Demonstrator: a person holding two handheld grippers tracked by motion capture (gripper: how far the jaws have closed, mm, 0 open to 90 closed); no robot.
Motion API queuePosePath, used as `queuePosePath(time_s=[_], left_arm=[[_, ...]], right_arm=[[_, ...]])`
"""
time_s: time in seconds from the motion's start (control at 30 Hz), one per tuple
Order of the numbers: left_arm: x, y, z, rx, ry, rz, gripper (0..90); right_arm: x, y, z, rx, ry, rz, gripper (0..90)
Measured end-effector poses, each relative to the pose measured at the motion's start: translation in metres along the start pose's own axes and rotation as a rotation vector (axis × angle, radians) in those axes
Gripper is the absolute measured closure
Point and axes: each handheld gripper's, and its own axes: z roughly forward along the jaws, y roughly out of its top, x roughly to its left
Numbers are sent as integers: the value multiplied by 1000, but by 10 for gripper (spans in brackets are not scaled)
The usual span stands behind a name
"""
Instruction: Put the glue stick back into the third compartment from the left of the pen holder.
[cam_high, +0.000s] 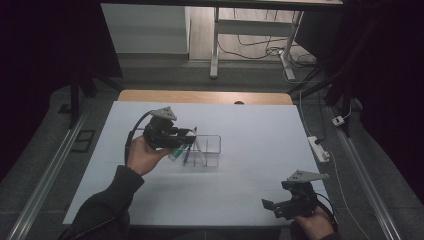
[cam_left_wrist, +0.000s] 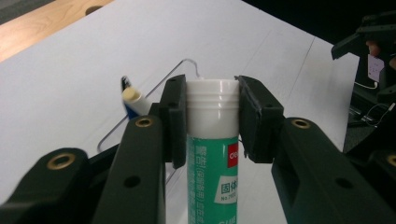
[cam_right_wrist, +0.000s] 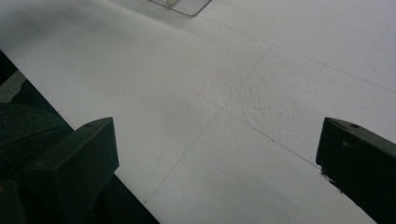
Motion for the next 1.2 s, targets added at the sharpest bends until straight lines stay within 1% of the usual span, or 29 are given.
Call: queuePosePath(time_s=[0.23,0.5,0.6,0.83,0.97,1.07,1.13,1.2], left_arm=[[-3,13,17,-27,-20,3,647],[-8,26,41,-40,-23,38,647],[-9,28,51,-57,-19,53,647],[-7,31,73,-82,-23,77,646],[-5,32,83,-100,-17,81,646],[-3,33,91,-106,-18,87,646],[-3,33,96,-107,-14,101,646],[-3,33,100,-104,-8,106,646]], right_arm=[[0,0,0,-1,1,2,0],[0,0,0,-1,2,4,0],[-1,0,0,-1,4,4,0],[-1,0,0,-2,7,4,0],[-1,0,0,-2,9,3,0],[-1,-1,-1,-2,11,3,0],[-1,-1,-1,-2,12,4,0],[-1,-1,-1,-3,14,5,0]])
